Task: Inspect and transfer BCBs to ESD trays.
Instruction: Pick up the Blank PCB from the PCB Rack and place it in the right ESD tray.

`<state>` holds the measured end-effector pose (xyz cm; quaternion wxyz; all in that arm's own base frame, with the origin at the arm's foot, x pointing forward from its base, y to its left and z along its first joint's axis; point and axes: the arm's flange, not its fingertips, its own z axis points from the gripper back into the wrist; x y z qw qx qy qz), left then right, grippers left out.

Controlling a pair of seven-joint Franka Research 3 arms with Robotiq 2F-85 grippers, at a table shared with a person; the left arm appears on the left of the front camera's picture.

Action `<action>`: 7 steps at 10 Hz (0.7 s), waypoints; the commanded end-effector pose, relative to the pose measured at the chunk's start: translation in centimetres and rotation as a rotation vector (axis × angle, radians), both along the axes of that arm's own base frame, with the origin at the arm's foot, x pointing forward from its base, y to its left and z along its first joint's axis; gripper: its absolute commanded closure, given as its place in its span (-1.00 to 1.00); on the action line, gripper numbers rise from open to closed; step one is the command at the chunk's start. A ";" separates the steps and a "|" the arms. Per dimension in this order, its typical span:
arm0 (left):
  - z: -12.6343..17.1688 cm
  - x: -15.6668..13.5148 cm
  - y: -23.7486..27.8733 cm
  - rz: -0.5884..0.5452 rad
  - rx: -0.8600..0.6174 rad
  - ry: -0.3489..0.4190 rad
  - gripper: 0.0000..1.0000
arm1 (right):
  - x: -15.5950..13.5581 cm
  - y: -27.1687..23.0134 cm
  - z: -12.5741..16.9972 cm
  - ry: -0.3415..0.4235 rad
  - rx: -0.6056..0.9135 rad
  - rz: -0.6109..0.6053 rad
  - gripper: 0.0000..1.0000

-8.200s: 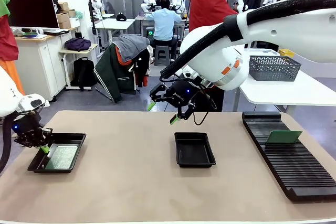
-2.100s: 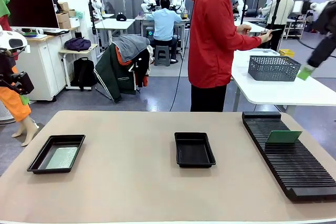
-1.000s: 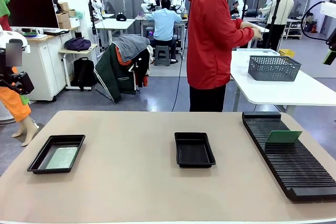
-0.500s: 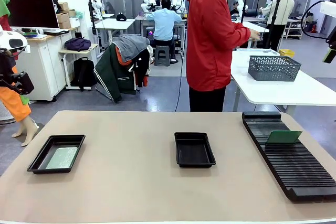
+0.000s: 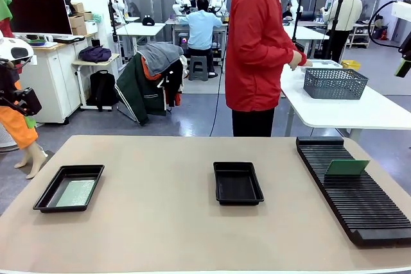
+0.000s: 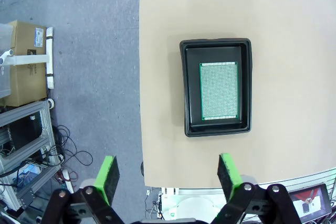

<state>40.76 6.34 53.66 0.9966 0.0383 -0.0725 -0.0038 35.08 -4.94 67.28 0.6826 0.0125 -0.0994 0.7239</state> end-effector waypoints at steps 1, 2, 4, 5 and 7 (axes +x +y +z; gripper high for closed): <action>-0.2 -0.1 0.2 -0.004 -0.005 -0.002 -1.00 | -0.1 0.0 -0.1 0.010 0.001 0.002 -1.00; -0.2 -0.1 0.2 -0.004 -0.005 -0.002 -1.00 | 0.0 0.0 0.0 0.000 0.000 0.000 -1.00; -0.2 -0.1 0.2 -0.004 -0.005 -0.002 -1.00 | 1.0 -0.1 -2.0 -0.040 -0.017 0.014 -1.00; -0.2 -0.1 0.2 -0.004 -0.005 -0.002 -1.00 | 1.4 -0.2 -3.1 -0.059 -0.019 0.018 -1.00; -0.2 -0.1 0.2 -0.004 -0.005 -0.002 -1.00 | 2.2 -0.1 -5.4 -0.092 -0.029 0.030 -1.00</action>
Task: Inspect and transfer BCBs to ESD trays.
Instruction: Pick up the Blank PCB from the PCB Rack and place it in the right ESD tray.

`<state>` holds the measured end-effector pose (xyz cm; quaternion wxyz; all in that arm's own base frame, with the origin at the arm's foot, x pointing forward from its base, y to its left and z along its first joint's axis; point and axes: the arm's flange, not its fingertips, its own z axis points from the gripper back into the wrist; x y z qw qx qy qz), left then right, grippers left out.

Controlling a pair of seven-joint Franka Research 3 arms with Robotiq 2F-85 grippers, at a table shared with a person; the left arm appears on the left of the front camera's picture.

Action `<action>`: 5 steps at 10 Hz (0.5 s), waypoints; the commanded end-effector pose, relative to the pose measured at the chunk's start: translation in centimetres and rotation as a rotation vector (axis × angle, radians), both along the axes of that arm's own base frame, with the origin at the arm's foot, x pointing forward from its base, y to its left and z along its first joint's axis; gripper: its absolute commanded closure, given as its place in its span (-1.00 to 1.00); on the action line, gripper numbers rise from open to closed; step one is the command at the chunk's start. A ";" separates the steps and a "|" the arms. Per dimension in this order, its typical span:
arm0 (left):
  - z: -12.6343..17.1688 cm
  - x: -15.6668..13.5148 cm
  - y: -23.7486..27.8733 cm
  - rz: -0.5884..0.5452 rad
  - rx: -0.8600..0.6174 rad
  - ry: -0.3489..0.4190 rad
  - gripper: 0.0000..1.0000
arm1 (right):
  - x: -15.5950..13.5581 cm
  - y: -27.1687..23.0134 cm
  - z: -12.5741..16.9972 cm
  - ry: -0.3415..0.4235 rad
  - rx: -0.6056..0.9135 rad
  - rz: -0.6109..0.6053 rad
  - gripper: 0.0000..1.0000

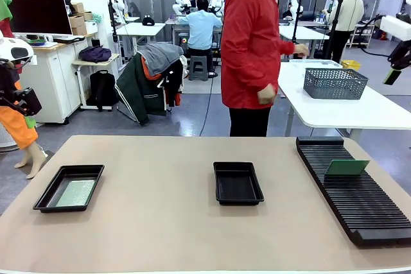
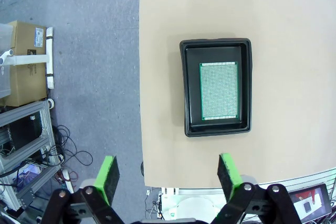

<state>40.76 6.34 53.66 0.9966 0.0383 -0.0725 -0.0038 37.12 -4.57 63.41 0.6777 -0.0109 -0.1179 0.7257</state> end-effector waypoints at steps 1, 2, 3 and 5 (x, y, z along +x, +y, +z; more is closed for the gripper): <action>-0.2 -0.1 0.2 -0.004 -0.005 -0.002 -1.00 | 0.6 -0.5 -3.0 -0.046 -0.030 0.030 -1.00; -0.2 -0.1 0.2 -0.004 -0.005 -0.002 -1.00 | 1.0 -0.6 -4.4 -0.038 -0.035 0.035 -1.00; -0.2 -0.1 0.2 -0.004 -0.005 -0.002 -1.00 | 1.4 -0.7 -5.6 -0.052 -0.043 0.041 -1.00; -0.2 -0.1 0.2 -0.004 -0.005 -0.002 -1.00 | 2.3 -0.9 -8.4 -0.069 -0.061 0.051 -1.00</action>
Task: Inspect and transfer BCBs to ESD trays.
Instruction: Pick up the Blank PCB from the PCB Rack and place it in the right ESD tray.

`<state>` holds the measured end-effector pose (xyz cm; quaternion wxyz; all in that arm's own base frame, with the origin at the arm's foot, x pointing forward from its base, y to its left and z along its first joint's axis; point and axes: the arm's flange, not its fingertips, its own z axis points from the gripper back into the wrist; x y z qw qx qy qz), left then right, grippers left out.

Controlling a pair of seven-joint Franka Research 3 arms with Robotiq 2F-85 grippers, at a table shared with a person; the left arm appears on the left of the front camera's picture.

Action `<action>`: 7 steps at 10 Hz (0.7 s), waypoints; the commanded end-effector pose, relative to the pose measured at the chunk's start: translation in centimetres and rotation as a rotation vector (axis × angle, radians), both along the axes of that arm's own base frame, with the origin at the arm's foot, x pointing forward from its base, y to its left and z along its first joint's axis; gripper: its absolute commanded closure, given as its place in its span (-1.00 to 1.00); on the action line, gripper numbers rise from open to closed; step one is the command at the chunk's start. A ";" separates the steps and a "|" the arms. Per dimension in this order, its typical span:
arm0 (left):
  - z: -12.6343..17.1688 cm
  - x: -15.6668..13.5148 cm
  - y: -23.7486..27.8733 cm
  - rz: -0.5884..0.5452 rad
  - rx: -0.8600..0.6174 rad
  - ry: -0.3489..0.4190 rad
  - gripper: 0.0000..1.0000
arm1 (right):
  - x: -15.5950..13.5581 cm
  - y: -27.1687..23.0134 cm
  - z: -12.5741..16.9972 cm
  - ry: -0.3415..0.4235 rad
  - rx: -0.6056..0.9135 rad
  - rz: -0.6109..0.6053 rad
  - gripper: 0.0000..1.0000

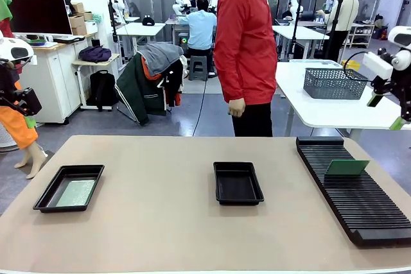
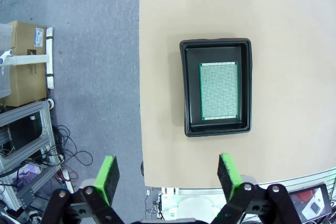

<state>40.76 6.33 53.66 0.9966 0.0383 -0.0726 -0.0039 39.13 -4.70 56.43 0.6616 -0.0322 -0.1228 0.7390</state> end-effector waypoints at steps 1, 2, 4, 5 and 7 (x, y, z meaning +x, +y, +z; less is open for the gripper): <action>-0.2 -0.1 0.2 -0.004 -0.005 -0.002 -1.00 | 0.8 -0.8 -2.5 -0.035 -0.043 0.024 -1.00; -0.2 -0.1 0.2 -0.004 -0.005 -0.002 -1.00 | 1.2 -0.9 -3.7 -0.032 -0.050 0.016 -1.00; -0.2 -0.1 0.2 -0.004 -0.005 -0.002 -1.00 | 2.2 -1.2 -6.3 -0.034 -0.060 0.004 -1.00; -0.2 -0.1 0.2 -0.004 -0.005 -0.002 -1.00 | 2.8 -1.3 -7.4 -0.028 -0.073 -0.005 -1.00; -0.2 -0.1 0.2 -0.004 -0.005 -0.002 -1.00 | 3.8 -1.5 -9.5 -0.018 -0.084 -0.024 -1.00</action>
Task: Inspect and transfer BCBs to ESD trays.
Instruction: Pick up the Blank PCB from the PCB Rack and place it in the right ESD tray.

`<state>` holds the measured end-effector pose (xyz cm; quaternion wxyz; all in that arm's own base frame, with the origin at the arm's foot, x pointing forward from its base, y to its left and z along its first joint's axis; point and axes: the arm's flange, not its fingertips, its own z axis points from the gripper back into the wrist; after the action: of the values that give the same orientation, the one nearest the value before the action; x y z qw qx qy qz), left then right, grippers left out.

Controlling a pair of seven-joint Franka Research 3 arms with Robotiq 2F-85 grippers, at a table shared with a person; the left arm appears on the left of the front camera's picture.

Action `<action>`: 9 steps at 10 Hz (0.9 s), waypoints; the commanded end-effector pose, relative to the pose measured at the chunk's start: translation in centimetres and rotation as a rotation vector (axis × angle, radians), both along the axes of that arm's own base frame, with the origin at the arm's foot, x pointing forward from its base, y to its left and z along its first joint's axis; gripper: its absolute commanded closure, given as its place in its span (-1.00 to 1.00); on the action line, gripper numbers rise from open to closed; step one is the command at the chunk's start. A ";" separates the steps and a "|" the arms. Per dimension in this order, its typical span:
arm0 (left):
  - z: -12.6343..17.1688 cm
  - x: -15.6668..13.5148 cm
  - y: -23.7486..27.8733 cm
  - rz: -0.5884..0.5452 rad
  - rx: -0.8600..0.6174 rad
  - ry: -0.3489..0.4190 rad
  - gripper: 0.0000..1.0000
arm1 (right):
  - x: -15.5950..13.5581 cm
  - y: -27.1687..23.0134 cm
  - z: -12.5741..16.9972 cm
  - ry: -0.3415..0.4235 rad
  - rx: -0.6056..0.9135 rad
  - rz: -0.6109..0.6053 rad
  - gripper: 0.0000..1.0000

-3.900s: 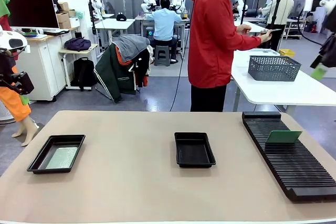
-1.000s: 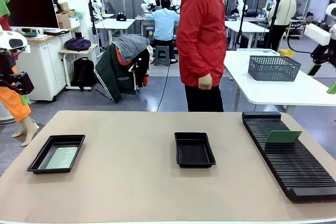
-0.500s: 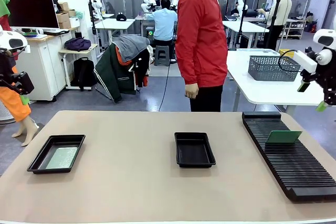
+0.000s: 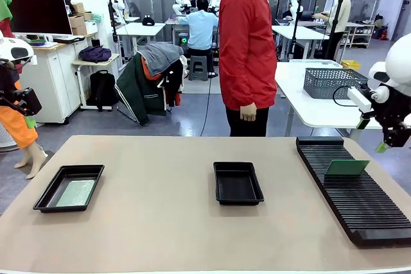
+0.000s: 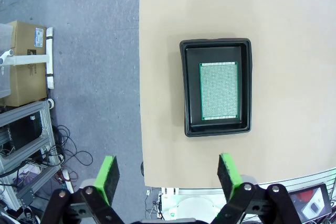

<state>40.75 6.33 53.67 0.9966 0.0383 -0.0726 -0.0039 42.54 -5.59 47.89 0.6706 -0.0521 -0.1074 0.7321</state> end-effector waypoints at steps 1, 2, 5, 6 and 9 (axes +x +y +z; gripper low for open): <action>-0.2 -0.1 0.2 -0.004 -0.005 -0.002 -1.00 | 0.9 -0.9 -2.1 -0.003 -0.028 -0.003 -1.00; -0.2 -0.1 0.2 -0.004 -0.005 -0.002 -1.00 | 1.5 -1.1 -3.2 0.005 -0.020 -0.001 -1.00; -0.2 -0.1 0.2 -0.004 -0.005 -0.002 -1.00 | 2.8 -1.7 -5.7 0.014 -0.010 -0.012 -1.00; -0.2 -0.1 0.2 -0.004 -0.005 -0.002 -1.00 | 3.4 -1.8 -6.7 0.016 0.003 -0.002 -1.00; -0.2 -0.1 0.2 -0.004 -0.005 -0.002 -1.00 | 4.8 -2.2 -8.9 0.024 0.028 -0.002 -1.00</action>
<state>40.75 6.33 53.67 0.9966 0.0382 -0.0726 -0.0039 46.51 -6.79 39.69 0.6812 -0.0366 -0.0929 0.7252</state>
